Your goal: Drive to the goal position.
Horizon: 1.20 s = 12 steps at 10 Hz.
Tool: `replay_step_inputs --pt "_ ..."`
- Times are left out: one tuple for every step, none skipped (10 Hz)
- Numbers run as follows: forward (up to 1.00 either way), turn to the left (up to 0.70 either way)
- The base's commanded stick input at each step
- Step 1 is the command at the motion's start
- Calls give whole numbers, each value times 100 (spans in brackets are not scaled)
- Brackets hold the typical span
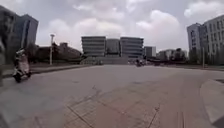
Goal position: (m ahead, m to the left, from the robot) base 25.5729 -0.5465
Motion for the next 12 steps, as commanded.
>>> replay_step_inputs --pt "70 0" --pt "70 0" --pt "70 0" --pt "70 -2" --pt "70 -9" --pt "70 -14" --pt "70 -5" --pt "70 0" --pt "70 0" --pt "70 0" --pt "70 0" --pt "70 0"
